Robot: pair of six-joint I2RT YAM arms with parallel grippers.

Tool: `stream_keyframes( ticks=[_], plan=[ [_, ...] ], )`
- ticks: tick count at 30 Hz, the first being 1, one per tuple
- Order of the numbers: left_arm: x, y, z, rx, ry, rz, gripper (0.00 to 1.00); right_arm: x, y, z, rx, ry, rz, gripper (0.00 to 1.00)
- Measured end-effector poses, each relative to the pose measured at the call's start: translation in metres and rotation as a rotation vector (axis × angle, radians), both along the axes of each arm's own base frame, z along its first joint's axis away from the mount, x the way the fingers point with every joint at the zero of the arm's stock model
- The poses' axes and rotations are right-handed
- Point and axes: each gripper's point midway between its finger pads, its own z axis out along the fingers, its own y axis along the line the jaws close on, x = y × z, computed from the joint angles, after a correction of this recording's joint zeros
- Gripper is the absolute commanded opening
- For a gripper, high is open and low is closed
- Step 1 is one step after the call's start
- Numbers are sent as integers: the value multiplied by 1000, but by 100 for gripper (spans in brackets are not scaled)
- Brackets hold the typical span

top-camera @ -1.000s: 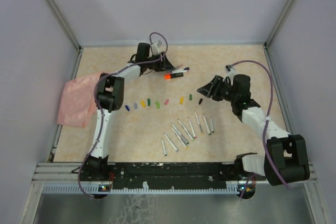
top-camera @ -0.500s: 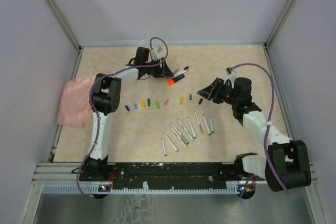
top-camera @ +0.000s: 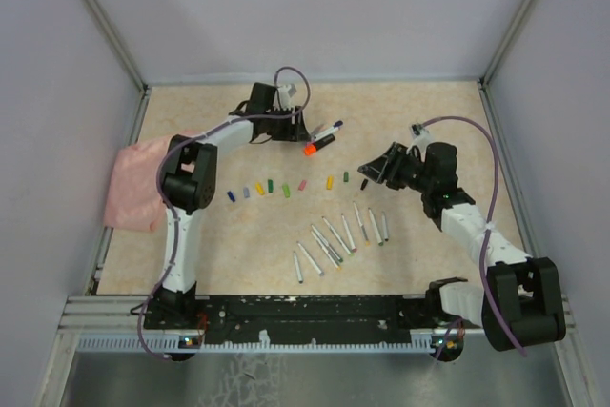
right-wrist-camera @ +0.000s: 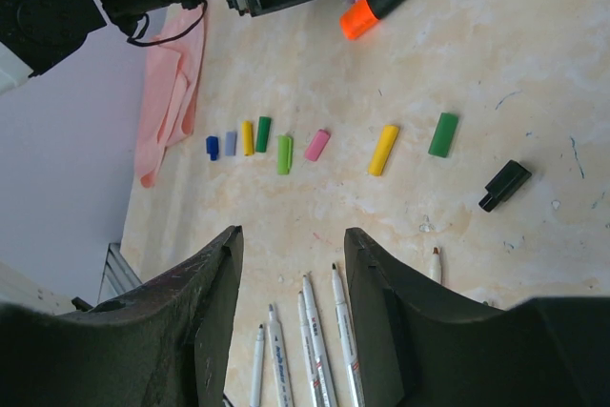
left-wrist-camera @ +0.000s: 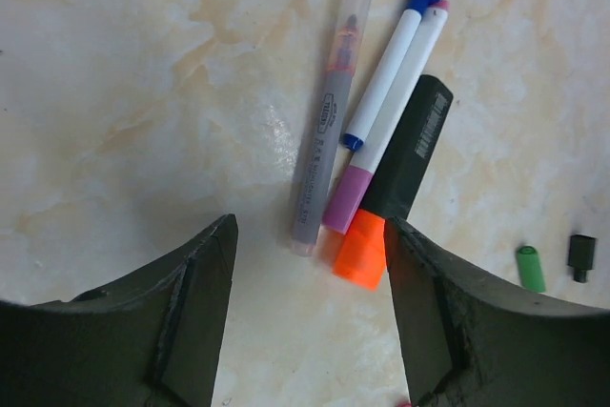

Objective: Open the pen caps
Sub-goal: Pick up the pen from the center of the board.

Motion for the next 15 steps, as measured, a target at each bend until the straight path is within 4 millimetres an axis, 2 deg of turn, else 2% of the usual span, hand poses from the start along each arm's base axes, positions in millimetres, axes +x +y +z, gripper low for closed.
stream_keyframes(
  ticks=[3, 9, 13, 15],
  plan=[
    [-5, 0, -2, 92, -30, -13, 69, 0, 0, 0, 0, -1, 0, 47],
    [-15, -13, 2, 209, -98, -85, 71, 0, 0, 0, 1, -1, 3, 47],
    [-10, -22, 18, 215, -137, -98, 67, 0, 0, 0, 1, -1, 4, 47],
    [-1, -22, 30, 205, -162, -87, 60, 0, 0, 0, 1, -1, 3, 47]
  ],
)
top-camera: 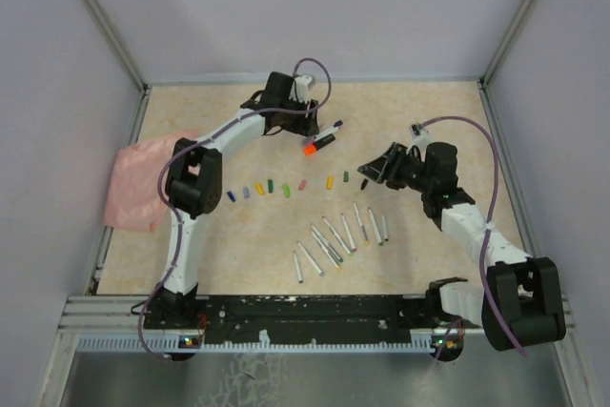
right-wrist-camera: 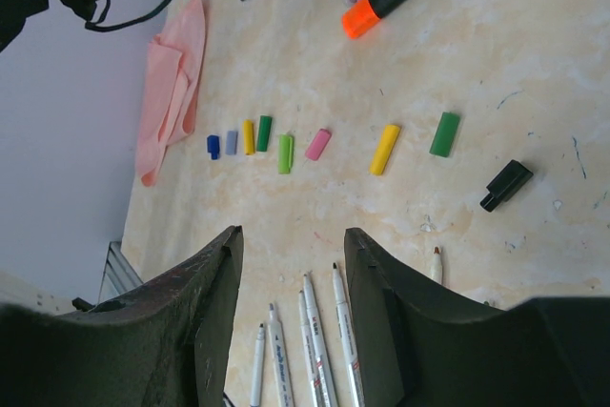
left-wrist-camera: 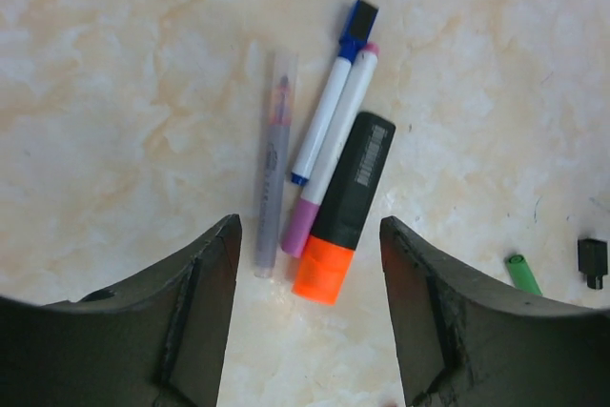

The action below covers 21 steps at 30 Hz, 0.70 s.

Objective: Open the pen caps
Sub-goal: Pick up the pen from the center of the board.

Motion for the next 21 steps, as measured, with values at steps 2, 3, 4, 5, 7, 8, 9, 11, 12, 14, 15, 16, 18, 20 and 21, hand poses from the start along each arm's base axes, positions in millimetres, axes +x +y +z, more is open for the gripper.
stream_keyframes(
  ticks=[2, 3, 4, 5, 7, 8, 9, 11, 12, 14, 15, 16, 18, 20, 21],
  plan=[
    [11, 1, 12, -11, -31, 13, 46, 0, 0, 0, 0, 0, 0, 47],
    [16, 1, 17, -15, -45, 19, 40, 0, 0, 0, 0, 0, 0, 47],
    [22, 1, 22, -16, -61, 25, 38, 0, 0, 0, 0, 0, 0, 47],
    [26, 0, 24, -16, -72, 30, 38, 0, 0, 0, 0, 0, 0, 47],
    [36, 1, 25, -13, -86, 41, 38, 0, 0, 0, 0, 0, 0, 47],
    [38, 1, 24, -11, -87, 45, 38, 0, 0, 0, 0, 0, 0, 47],
    [41, 0, 22, -9, -86, 46, 39, 0, 0, 0, 0, 0, 0, 47],
    [42, 0, 13, -2, -75, 45, 40, 0, 0, 0, -1, 0, 1, 47],
    [41, 0, 9, 0, -68, 44, 40, 0, 0, 0, 0, 1, 1, 47],
    [41, 0, -2, 8, -52, 43, 41, 0, 0, -1, -1, 2, 1, 47],
    [40, 0, -7, 12, -42, 43, 41, 0, 0, -2, -1, 5, 1, 47],
    [39, 0, -12, 15, -34, 43, 41, 0, 0, -2, -1, 7, 1, 47],
    [39, 0, -17, 17, -24, 44, 41, 0, 0, -3, -2, 9, 1, 47],
    [39, -1, -21, 16, -16, 45, 41, 0, 0, -3, -2, 9, 1, 47],
    [39, -1, -23, 16, -14, 46, 41, 0, 0, -3, -2, 9, 1, 47]
  ],
)
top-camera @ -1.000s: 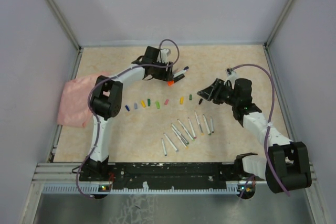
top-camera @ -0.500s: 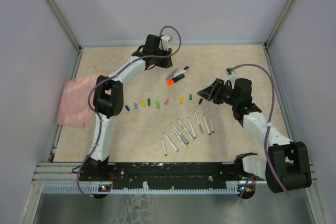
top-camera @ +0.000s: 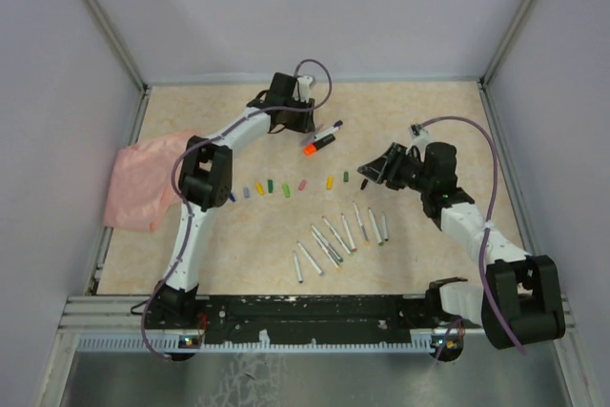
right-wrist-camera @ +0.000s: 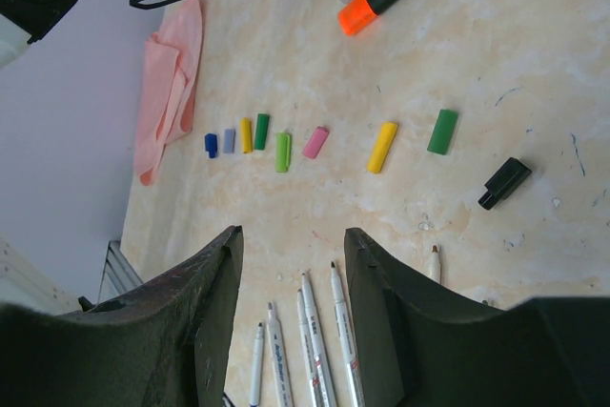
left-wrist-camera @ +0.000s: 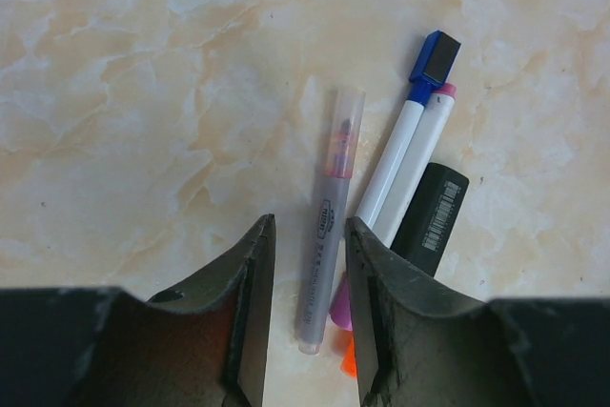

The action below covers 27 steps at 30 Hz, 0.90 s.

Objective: Open the pen caps
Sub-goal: Pick up the pen from the center of the board.

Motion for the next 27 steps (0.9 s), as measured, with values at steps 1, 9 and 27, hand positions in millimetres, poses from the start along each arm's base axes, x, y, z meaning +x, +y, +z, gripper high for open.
stream_keyframes(
  ticks=[1, 9, 27],
  plan=[
    [0, 0, -2, 0, 3, 1, 41, 0, 0, 0, 0, 1, 0, 47],
    [-2, -1, -12, 4, 22, 4, 40, 0, 0, -1, 0, 4, 0, 47],
    [-3, 0, -19, 59, 3, 21, 26, 0, 0, -1, 0, 4, 0, 48]
  ],
)
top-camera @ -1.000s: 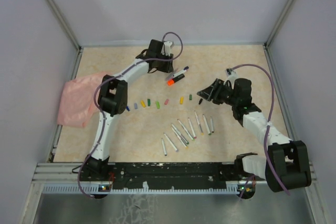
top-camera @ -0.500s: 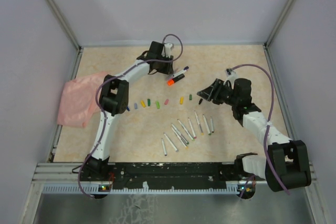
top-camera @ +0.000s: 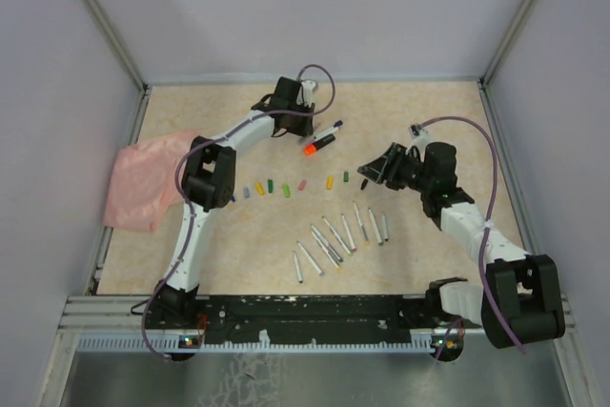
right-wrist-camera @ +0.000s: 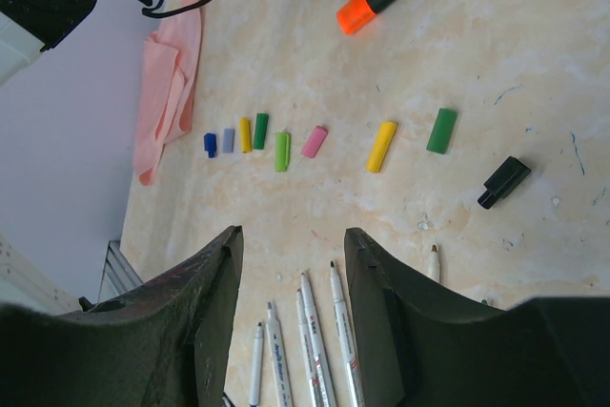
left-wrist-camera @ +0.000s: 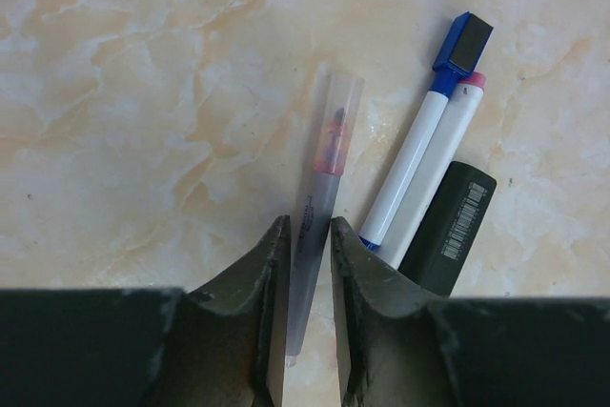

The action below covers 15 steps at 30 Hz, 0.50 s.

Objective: Open the pen caps
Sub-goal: Pick up the pen from the center of the board.

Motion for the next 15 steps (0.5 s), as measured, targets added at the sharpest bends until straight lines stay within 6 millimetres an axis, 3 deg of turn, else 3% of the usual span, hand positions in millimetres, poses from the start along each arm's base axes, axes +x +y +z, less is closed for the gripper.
stream_keyframes(
  ticks=[8, 15],
  plan=[
    [0, 13, -1, 40, -19, 37, 15, 0, 0, 0, 0, 0, 0, 47],
    [-26, 52, -2, 136, 8, 101, 15, 0, 0, 1, 1, -2, 1, 48]
  ],
)
